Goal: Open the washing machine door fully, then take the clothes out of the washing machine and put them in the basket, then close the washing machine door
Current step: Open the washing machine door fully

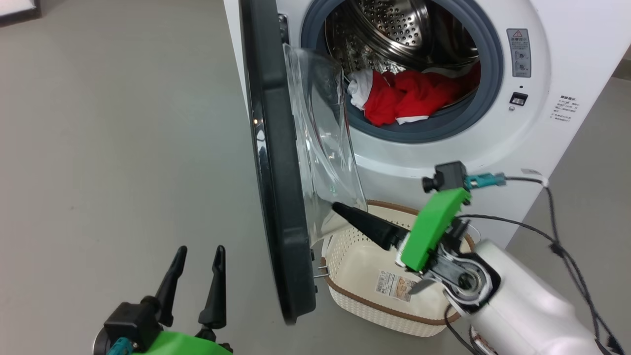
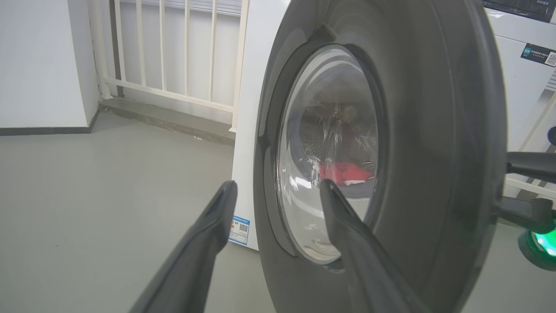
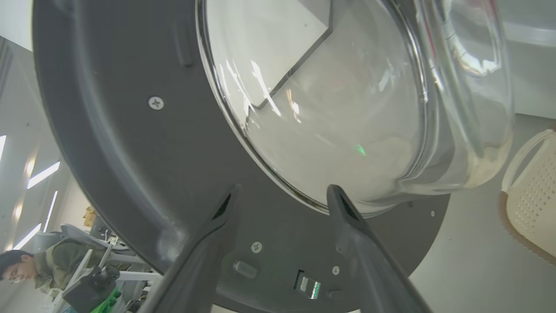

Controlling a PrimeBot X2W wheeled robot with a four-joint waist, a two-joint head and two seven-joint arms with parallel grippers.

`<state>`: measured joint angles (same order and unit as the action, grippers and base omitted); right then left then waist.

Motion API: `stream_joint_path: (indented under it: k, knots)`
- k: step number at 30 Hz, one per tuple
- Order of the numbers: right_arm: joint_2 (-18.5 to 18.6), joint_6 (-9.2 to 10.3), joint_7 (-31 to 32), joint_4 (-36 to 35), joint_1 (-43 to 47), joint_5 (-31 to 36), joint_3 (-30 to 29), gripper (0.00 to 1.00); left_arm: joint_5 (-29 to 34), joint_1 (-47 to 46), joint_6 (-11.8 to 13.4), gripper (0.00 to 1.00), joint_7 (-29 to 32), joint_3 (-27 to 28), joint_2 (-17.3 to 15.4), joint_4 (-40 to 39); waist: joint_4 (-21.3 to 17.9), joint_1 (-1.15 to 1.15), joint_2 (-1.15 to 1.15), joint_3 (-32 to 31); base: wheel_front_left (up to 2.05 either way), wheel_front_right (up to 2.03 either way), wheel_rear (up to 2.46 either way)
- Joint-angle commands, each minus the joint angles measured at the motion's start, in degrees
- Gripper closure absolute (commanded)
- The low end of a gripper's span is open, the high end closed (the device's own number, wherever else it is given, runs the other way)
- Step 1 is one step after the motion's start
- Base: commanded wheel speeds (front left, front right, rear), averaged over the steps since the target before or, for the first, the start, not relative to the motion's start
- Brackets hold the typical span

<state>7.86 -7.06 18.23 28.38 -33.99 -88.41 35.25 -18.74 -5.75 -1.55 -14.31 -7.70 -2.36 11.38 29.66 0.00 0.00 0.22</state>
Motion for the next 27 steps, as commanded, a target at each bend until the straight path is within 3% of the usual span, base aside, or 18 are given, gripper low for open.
stream_joint_path:
  k: [1,12,19,23,27]
  knots:
    - [0.7,-0.43,-3.5,-1.8,1.2,3.2,1.1,0.0,0.0,-1.4,-0.3,0.0,-0.7,1.7,-0.5,-0.9,-0.2,0.0,0.0,-0.4,0.0,0.0,0.0]
    - [7.4,-0.43,-26.6,2.6,5.1,19.3,7.3,0.0,1.0,-0.8,-1.0,0.0,-0.7,2.7,-0.5,0.3,-1.1,0.0,0.0,-2.3,0.0,0.0,0.0]
    - [8.4,-0.43,-33.0,10.1,5.1,30.3,6.7,0.0,1.2,-0.2,-1.1,0.0,-0.7,3.3,-0.5,0.3,-1.8,0.0,0.0,-3.2,0.0,0.0,0.0]
    - [6.9,-0.43,-33.2,9.3,7.0,40.7,-4.6,0.0,1.3,0.2,-1.1,0.0,-0.7,3.7,-0.5,0.0,-2.5,0.0,0.0,-3.3,0.0,0.0,0.0]
    - [3.0,-0.43,-33.2,4.5,13.0,53.1,-17.9,0.0,1.4,0.4,-1.2,0.0,-0.7,3.6,-0.5,0.0,-2.7,0.0,0.0,-3.4,0.0,0.0,0.0]
